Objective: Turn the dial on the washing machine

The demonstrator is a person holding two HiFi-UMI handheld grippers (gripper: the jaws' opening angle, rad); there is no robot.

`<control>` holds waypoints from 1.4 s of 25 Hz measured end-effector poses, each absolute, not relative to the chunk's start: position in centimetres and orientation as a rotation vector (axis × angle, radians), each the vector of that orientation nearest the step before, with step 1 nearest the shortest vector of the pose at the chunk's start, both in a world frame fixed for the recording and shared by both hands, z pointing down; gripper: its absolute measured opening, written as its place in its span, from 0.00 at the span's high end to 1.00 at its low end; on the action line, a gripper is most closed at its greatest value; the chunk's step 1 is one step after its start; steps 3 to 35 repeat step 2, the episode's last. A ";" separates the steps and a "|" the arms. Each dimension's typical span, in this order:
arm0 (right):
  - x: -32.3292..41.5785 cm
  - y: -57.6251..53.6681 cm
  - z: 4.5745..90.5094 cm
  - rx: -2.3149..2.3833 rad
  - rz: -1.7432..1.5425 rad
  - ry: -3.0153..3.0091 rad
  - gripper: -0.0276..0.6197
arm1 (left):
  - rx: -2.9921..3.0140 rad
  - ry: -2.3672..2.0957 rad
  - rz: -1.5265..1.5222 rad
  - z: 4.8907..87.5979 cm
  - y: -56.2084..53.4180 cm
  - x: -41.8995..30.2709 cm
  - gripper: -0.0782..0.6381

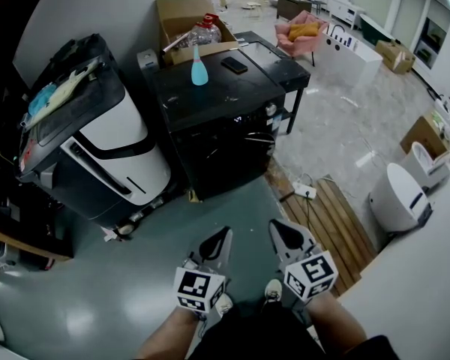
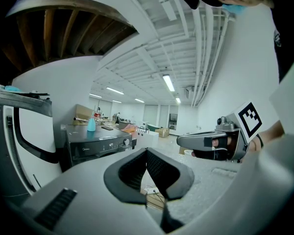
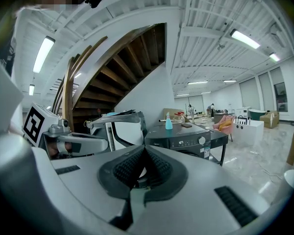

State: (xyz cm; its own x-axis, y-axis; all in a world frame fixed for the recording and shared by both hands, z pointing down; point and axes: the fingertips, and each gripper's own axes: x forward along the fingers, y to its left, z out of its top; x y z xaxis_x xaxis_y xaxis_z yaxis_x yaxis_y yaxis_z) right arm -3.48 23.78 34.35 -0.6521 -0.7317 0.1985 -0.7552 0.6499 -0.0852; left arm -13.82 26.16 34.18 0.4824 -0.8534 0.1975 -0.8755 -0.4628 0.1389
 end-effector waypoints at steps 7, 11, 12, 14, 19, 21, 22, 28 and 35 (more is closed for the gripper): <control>-3.5 23.8 34.2 1.235 0.233 -2.721 0.96 | 2.503 -1.483 0.152 34.1 26.2 -13.8 0.88; -3.5 23.8 34.2 1.235 0.233 -2.721 0.96 | 2.503 -1.483 0.152 34.1 26.2 -13.8 0.88; -3.5 23.8 34.2 1.235 0.233 -2.721 0.96 | 2.503 -1.483 0.152 34.1 26.2 -13.8 0.88; -3.5 23.8 34.2 1.235 0.233 -2.721 0.96 | 2.503 -1.483 0.152 34.1 26.2 -13.8 0.88; -3.5 23.8 34.2 1.235 0.233 -2.721 0.96 | 2.503 -1.483 0.152 34.1 26.2 -13.8 0.88; -3.5 23.8 34.2 1.235 0.233 -2.721 0.96 | 2.503 -1.483 0.152 34.1 26.2 -13.8 0.88; -3.5 23.8 34.2 1.235 0.233 -2.721 0.96 | 2.503 -1.483 0.152 34.1 26.2 -13.8 0.88; -3.5 23.8 34.2 1.235 0.233 -2.721 0.96 | 2.503 -1.483 0.152 34.1 26.2 -13.8 0.88; -3.5 23.8 34.2 1.235 0.233 -2.721 0.96 | 2.503 -1.483 0.152 34.1 26.2 -13.8 0.88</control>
